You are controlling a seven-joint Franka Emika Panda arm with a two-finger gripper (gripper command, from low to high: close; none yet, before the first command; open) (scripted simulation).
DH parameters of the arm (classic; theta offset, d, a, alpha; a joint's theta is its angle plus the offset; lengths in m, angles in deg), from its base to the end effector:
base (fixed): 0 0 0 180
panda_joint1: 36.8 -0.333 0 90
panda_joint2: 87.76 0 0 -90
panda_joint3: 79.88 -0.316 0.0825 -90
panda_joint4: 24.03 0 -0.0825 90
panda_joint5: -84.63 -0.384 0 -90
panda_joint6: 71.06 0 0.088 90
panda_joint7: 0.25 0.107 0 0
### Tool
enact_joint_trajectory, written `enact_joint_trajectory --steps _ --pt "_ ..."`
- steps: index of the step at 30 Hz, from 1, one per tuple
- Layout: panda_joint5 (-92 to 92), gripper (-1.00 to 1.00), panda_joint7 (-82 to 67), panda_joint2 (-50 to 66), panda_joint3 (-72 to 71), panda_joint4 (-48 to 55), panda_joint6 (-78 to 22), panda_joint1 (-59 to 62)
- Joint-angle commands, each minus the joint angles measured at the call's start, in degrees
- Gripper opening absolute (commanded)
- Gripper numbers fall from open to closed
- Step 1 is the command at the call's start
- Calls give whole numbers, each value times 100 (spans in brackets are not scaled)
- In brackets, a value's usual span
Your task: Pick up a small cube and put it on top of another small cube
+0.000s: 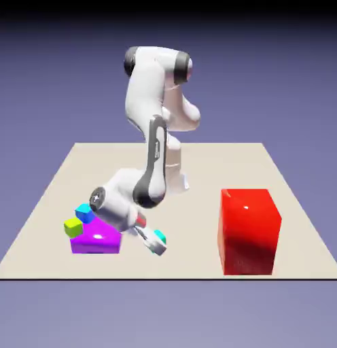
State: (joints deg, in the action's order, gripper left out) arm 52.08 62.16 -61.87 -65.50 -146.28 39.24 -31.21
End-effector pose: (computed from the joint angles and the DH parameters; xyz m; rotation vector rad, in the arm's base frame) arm 0.4804 -0.1405 0.1690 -1.7560 2.2710 1.0293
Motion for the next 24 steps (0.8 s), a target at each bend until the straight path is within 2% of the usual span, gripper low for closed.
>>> enact_joint_trajectory --steps 1,15,21,22,24 --pt "72 -100 -105 6 208 90 -163 2" --pt "838 -100 -1639 94 3087 1342 -2397 27" --pt "592 -100 -1810 205 2948 497 -1519 -153" --pt "592 100 -1810 205 2948 497 -1519 -153" --pt "652 100 -1768 178 2982 704 -1734 -109"
